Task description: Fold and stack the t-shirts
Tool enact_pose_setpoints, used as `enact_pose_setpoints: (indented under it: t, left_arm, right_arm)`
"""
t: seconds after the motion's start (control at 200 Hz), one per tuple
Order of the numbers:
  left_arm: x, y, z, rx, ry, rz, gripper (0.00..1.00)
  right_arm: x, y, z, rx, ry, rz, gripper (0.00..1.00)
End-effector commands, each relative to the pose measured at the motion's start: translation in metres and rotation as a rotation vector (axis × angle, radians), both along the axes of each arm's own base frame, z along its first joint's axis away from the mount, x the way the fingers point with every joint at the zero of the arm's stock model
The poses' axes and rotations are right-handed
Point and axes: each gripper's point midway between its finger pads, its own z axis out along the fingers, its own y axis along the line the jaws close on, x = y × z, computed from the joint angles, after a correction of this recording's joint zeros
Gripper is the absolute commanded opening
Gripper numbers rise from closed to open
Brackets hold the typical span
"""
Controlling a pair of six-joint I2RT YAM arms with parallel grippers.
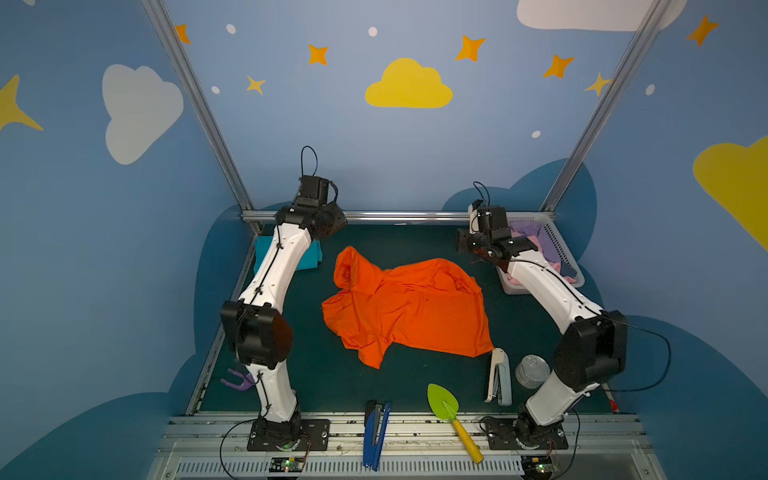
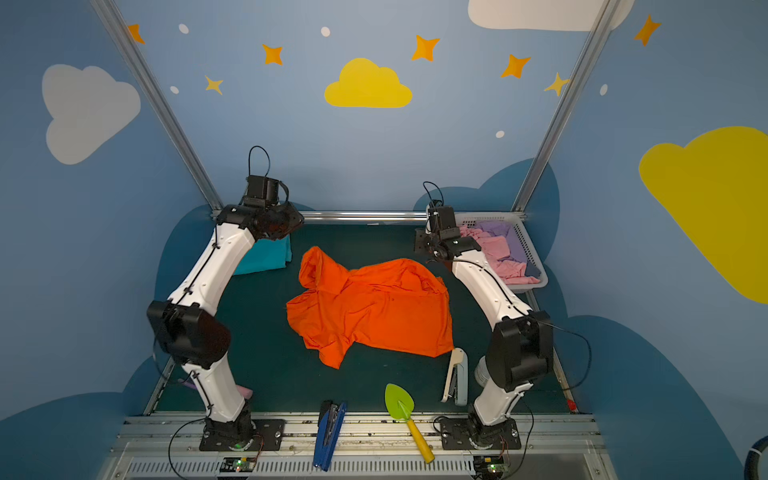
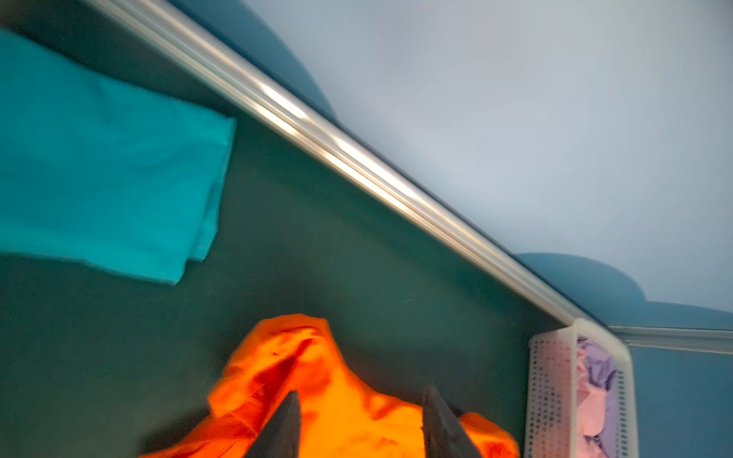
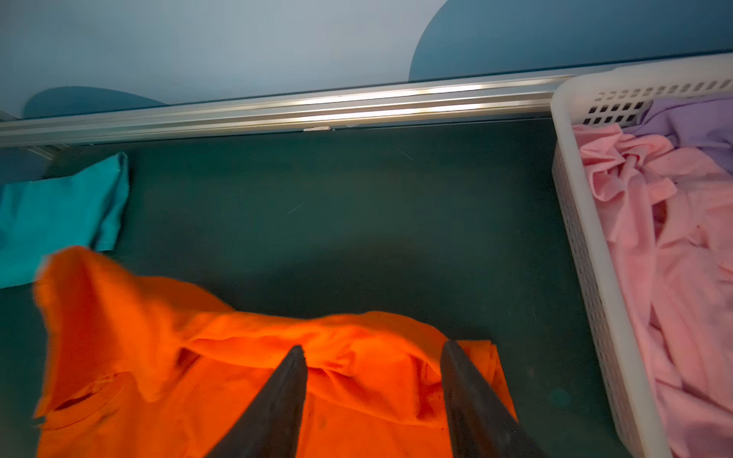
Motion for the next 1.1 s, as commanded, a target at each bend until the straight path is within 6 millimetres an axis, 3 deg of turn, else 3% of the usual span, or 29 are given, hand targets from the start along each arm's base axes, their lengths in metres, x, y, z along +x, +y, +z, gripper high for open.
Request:
enact_pose_setpoints:
  t: [0.0, 0.085, 0.185, 0.335, 0.431, 0.541, 0.676, 0.841, 0.966, 1.001, 1.091]
  left_arm:
    - [0.000, -0.010, -0.009, -0.005, 0.110, -0.059, 0.46]
    - [-0.014, -0.014, -0.023, 0.060, 0.186, -0.078, 0.38]
    - [-0.047, -0.016, -0.042, 0.136, 0.233, -0.081, 0.27]
    - [-0.109, -0.018, -0.074, 0.087, 0.222, -0.048, 0.19]
    - [-0.152, -0.015, -0.112, 0.104, 0.297, -0.047, 0.17]
    - [-0.193, -0.013, -0.155, 0.140, 0.424, -0.072, 0.20]
    - [-0.232, -0.014, -0.198, 0.166, 0.528, -0.088, 0.45]
    - [-0.256, -0.016, -0.232, 0.182, 0.582, -0.084, 0.61]
    - [-0.257, -0.023, -0.252, 0.205, 0.616, -0.102, 0.65]
    - [-0.255, -0.024, -0.257, 0.212, 0.627, -0.104, 0.59]
    - [-0.248, -0.024, -0.262, 0.246, 0.659, -0.105, 0.26]
  right_arm:
    - [0.004, 0.009, 0.032, 0.037, -0.048, 0.024, 0.56]
    - [-0.015, 0.023, 0.034, 0.039, -0.043, 0.083, 0.53]
    - [-0.054, 0.044, 0.026, -0.004, -0.038, 0.188, 0.44]
    - [-0.123, 0.071, -0.022, -0.023, 0.092, 0.316, 0.31]
    - [-0.160, 0.073, -0.060, -0.005, 0.209, 0.338, 0.30]
    - [-0.187, 0.069, -0.098, -0.007, 0.316, 0.328, 0.32]
    - [-0.206, 0.066, -0.123, 0.012, 0.446, 0.289, 0.34]
    - [-0.220, 0.079, -0.141, -0.002, 0.599, 0.273, 0.40]
    - [-0.234, 0.111, -0.145, -0.022, 0.636, 0.372, 0.42]
    - [-0.237, 0.119, -0.144, -0.025, 0.633, 0.400, 0.43]
    - [-0.249, 0.141, -0.139, -0.017, 0.621, 0.478, 0.44]
